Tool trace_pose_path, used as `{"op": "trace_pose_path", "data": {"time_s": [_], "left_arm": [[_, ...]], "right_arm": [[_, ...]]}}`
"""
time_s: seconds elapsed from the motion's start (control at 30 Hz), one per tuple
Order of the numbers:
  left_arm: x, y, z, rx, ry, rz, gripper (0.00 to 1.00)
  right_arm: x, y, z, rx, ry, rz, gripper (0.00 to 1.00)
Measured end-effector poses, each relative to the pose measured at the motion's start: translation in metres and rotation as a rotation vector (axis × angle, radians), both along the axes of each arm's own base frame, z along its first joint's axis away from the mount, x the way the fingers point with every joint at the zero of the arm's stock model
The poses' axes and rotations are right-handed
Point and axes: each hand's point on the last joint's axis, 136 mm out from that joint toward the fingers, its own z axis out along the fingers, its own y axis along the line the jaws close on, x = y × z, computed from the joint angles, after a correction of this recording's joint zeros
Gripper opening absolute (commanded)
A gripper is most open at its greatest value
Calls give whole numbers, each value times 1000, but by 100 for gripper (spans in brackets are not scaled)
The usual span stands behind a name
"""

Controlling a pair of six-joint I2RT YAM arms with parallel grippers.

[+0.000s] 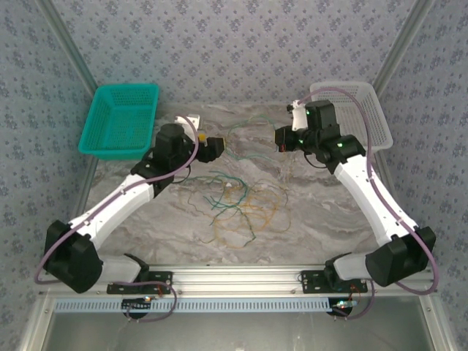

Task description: Untangle the cables

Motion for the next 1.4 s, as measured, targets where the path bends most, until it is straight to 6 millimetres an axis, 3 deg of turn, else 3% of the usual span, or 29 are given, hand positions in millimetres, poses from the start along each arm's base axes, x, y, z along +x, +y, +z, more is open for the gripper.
{"op": "trace_pose_path", "data": {"time_s": [0.27, 0.63, 0.77, 0.9, 1.0, 1.2, 1.4], "left_arm": [[-15, -5, 25, -55, -66, -70, 70], [-14, -10, 7, -33, -40, -99, 59], [-14, -4, -6, -29, -45, -98, 62], [-16, 25, -22, -34, -58, -63, 65], [-28, 37, -17, -22, -125, -75, 70], [-48, 30, 6, 54, -314, -173, 79], [-58, 15, 1, 168, -414, -257, 79]], "right_arm": [[-5, 20, 14, 46, -40, 60, 0], [-2, 22, 28, 99, -66, 47, 0], [1, 11, 35, 128, -64, 28, 0], [7, -8, 44, 176, -53, 23, 0], [5, -17, 46, 211, -20, 38, 0], [-6, -15, 52, 276, 50, 128, 0], [-21, -5, 48, 303, 116, 205, 0]]}}
